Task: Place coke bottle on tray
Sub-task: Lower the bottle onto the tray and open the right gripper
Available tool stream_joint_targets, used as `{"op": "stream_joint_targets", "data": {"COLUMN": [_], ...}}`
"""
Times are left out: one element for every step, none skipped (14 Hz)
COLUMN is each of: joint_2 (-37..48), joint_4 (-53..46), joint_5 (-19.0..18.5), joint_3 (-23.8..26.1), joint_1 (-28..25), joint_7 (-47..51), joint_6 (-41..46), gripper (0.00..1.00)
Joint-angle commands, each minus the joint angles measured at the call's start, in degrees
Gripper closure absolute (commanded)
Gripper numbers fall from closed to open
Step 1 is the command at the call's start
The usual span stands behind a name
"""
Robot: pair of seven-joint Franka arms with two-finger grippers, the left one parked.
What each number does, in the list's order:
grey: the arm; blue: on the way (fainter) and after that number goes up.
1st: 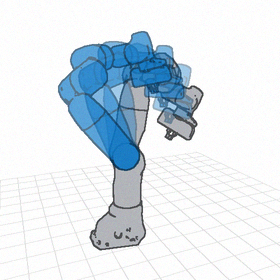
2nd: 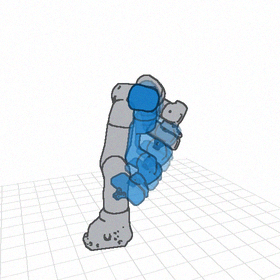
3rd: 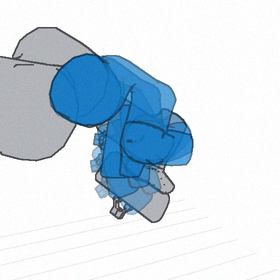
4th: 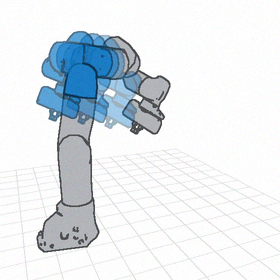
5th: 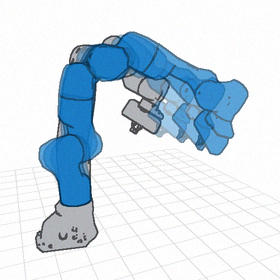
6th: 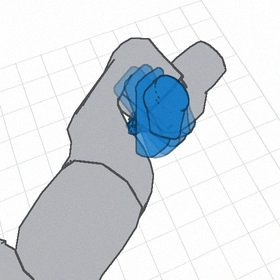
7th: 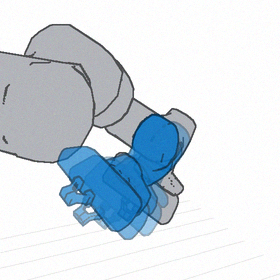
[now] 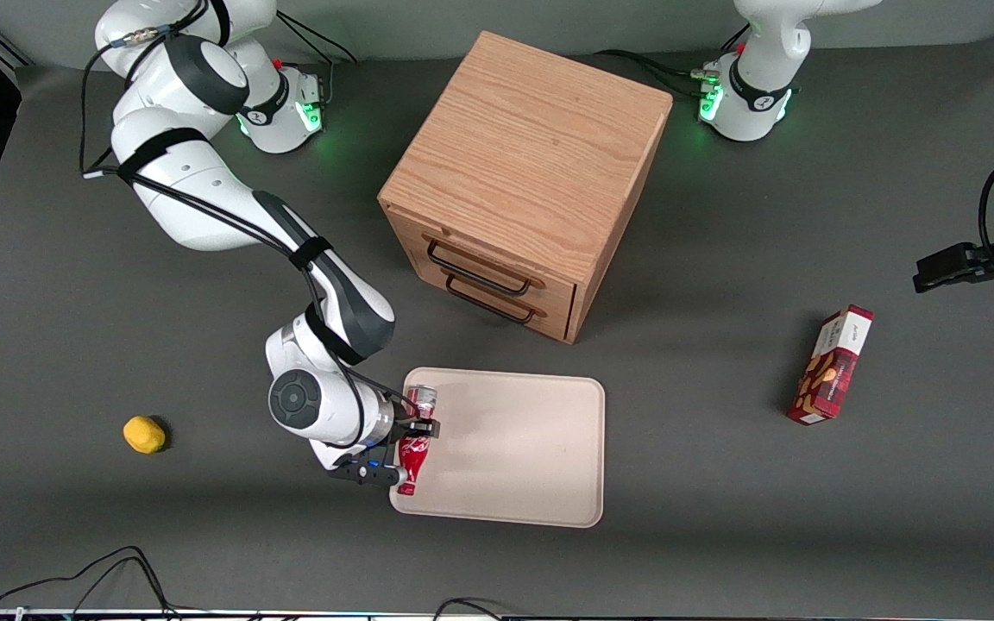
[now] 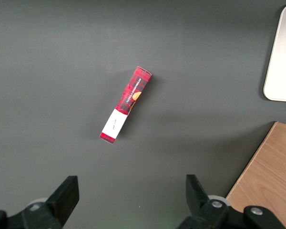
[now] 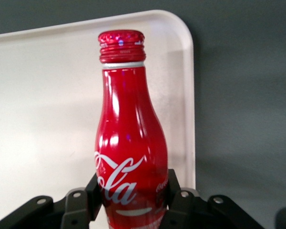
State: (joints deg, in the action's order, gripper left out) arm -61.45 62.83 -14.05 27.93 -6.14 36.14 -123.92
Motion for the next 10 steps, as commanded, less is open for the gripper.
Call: {"op": "stream_joint_targets", "data": {"joint_2": [-2.17,-2.62,-2.62,-2.71,-2.71,-2.62,-2.62,-2.45,-2.10,-1.49], "joint_4": [-2.71,-2.71,-2.71,-2.54,-2.10,-1.66,-1.31,-1.30,-1.22,-1.22], "joint_5": [-1.51,-1.51,-1.59,-1.60,-1.68,-1.68,-1.68,-1.68,-1.68,-1.68], "joint_3": [-0.60,-0.69,-0.69,-0.69,-0.86,-1.39,-1.48,-1.48,-1.48,-1.48], "joint_1": [-0.98,-0.98,-0.98,-0.98,-0.98,-0.98,-0.98,-0.98,-0.90,-0.63], "joint_7": [2.35,2.61,2.62,2.70,2.70,2.97,3.58,3.67,3.76,3.76], "joint_6": [-1.58,-1.94,-2.03,-2.12,-2.82,-3.95,-4.14,-4.14,-4.05,-3.97], "gripper": [0.62,0.56,0.44,0.27,0.07,0.00,0.00,0.00,0.00,0.00]}}
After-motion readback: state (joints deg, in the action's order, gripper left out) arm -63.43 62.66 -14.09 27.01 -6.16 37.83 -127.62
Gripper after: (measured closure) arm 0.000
